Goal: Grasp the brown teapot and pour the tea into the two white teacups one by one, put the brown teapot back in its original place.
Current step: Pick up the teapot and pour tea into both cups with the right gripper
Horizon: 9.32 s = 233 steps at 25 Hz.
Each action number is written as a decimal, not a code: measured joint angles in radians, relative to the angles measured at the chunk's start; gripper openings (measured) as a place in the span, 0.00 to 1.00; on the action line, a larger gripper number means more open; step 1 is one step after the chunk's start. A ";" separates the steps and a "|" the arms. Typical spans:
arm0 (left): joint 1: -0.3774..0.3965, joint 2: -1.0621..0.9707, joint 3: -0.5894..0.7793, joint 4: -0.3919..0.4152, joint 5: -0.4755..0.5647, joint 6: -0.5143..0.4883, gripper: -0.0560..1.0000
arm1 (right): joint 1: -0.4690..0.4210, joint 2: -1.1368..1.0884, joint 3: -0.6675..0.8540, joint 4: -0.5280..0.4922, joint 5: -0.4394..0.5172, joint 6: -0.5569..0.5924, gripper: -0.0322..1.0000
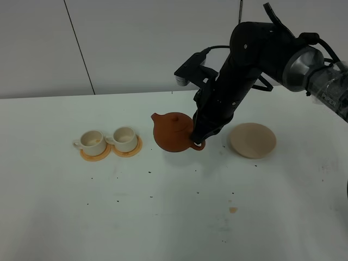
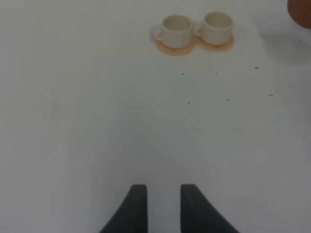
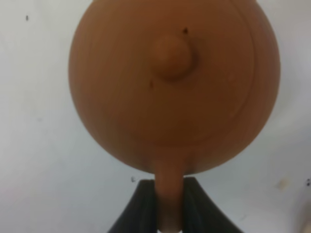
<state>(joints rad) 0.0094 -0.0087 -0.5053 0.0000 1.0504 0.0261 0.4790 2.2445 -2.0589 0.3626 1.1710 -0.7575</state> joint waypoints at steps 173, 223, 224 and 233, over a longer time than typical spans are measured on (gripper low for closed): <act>0.000 0.000 0.000 0.006 0.000 0.001 0.28 | 0.275 0.364 -0.559 -0.471 -0.268 0.088 0.12; 0.000 0.000 0.000 0.007 0.000 0.001 0.28 | 0.335 0.364 -0.559 -0.761 -0.271 -0.058 0.12; 0.000 0.000 0.000 0.007 0.000 0.001 0.28 | 0.336 0.364 -0.559 -0.765 -0.271 -0.058 0.12; 0.000 0.000 0.000 0.007 0.000 0.001 0.28 | 0.358 0.364 -0.559 -0.799 -0.278 -0.062 0.12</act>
<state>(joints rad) 0.0094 -0.0087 -0.5053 0.0073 1.0504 0.0271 0.8367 2.6086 -2.6180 -0.4365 0.8930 -0.8196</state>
